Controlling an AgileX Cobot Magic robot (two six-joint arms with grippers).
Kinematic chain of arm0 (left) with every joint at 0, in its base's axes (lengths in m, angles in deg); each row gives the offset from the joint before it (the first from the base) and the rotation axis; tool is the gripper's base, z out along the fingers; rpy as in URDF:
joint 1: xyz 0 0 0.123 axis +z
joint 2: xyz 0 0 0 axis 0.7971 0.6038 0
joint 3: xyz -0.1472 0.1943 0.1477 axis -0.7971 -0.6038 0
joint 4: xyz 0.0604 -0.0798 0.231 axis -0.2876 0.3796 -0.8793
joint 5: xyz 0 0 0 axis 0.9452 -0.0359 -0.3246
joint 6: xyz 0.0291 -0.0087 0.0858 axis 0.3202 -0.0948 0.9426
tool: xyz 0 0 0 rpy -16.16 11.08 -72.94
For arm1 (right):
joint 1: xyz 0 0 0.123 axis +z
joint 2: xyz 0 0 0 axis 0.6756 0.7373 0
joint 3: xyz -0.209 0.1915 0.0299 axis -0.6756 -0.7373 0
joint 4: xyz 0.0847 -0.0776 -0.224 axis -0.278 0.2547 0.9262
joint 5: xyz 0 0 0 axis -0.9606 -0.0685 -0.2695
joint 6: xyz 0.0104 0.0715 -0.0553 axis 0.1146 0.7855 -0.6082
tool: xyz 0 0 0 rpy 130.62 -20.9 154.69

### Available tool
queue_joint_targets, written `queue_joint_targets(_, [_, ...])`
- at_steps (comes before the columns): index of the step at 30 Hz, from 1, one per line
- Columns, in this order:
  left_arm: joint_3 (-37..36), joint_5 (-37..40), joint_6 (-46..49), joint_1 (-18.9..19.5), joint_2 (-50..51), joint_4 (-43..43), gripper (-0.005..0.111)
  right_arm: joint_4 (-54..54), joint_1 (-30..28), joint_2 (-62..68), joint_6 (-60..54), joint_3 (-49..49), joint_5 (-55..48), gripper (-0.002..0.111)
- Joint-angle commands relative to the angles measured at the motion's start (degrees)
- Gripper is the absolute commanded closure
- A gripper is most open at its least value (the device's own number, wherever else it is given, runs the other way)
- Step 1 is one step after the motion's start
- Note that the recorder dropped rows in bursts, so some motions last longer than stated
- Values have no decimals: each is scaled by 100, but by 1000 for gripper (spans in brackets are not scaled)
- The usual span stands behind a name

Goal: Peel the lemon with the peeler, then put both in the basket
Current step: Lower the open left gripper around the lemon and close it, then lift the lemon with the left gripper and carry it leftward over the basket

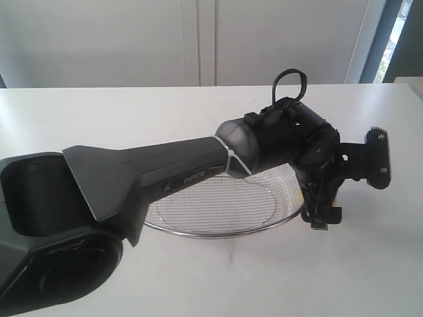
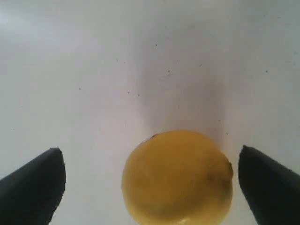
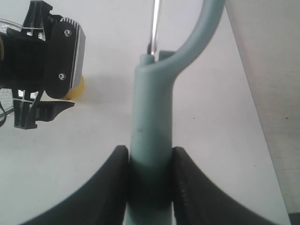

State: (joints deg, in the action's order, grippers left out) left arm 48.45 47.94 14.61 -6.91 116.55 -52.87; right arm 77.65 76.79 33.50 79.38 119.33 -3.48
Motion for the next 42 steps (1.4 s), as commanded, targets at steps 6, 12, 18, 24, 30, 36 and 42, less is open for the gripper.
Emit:
queue_joint_targets(6, [22, 48, -21, 20, 55, -123, 2, 100, -1, -31, 37, 1, 25, 108])
queue_joint_targets(12, [22, 67, -32, 20, 67, -123, 2, 100, -1, -31, 37, 1, 25, 108])
queue_joint_targets(18, [22, 165, -34, 20, 144, -123, 2, 100, -1, -31, 37, 1, 25, 108])
queue_joint_targets(24, [22, 199, -34, 20, 241, -123, 2, 100, -1, -31, 37, 1, 25, 108])
queue_joint_targets(30, [22, 199, -44, 20, 241, -123, 2, 100, -1, -31, 37, 1, 25, 108])
queue_joint_targets(36, [22, 343, -44, 20, 241, -123, 32, 100, -1, -31, 51, 1, 25, 108])
queue_joint_targets(42, [22, 641, 1, -83, 241, -84, 96, 100, -1, -31, 79, 1, 25, 108])
